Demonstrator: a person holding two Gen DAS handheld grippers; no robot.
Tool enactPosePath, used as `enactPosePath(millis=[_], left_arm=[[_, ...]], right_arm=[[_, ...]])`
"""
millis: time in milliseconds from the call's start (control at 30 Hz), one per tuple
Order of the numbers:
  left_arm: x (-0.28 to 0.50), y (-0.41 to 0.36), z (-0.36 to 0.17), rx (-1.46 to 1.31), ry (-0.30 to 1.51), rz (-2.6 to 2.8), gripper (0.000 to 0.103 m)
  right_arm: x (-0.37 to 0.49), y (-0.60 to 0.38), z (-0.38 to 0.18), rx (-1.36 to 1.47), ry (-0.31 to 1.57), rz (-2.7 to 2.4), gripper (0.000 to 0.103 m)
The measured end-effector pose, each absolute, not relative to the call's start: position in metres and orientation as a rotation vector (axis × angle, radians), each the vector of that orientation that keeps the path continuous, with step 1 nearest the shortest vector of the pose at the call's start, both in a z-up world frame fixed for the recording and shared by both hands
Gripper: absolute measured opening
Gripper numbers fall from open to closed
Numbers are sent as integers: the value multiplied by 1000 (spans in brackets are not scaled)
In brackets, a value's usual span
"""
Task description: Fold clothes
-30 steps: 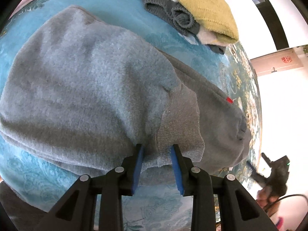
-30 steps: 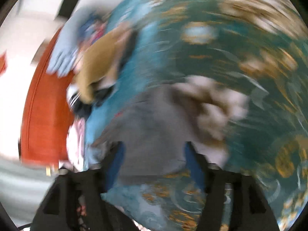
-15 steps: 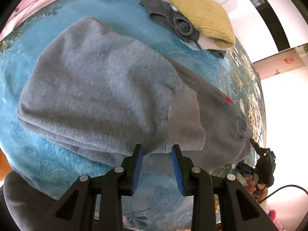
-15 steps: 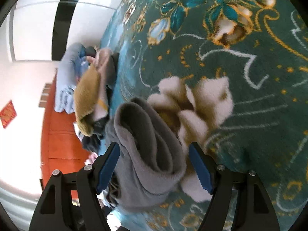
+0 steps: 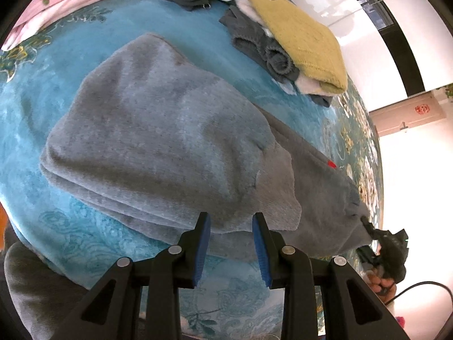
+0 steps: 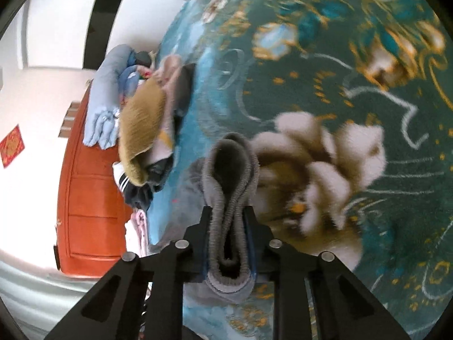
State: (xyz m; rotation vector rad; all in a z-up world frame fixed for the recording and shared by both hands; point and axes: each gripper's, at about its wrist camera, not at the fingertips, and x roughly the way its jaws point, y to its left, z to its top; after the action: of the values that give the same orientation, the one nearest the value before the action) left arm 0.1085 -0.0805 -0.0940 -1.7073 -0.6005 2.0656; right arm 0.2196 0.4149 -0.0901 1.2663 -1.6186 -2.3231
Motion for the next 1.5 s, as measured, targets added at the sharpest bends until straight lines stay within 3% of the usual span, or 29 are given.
enactPosePath(millis=[233,467,700,900,967,1033,1233,1500], left_arm=[[102,-100,-82,-1663,-635,2095,34],[94,-145,-65,-1604,-793,2136,34],[93,-191,-68,-1599,-939,2177,34],[98,-206,-85,-1646,-998,2168,35],[98,-208,-90,-1656,-1014,2155,35],[97,-208,-93,-1661,-1020,2139,36],[94,-207,-101,-1682,-1015,2086,41],[91,-214,-113,-1653,-1082,1992,54]], right_arm=[[178,354,-11,1181,-1373,-2302,18],[111,225,43,1174,-1082,-2137,18],[52,87,3,1407,-878,-2017,18],[42,24,-35,1601,-730,-2006,19],[42,15,-36,1616,-673,-2009,26],[42,10,-32,1609,-652,-1985,34],[53,31,-11,1496,-686,-1978,43],[62,125,-10,1512,-891,-2110,46]])
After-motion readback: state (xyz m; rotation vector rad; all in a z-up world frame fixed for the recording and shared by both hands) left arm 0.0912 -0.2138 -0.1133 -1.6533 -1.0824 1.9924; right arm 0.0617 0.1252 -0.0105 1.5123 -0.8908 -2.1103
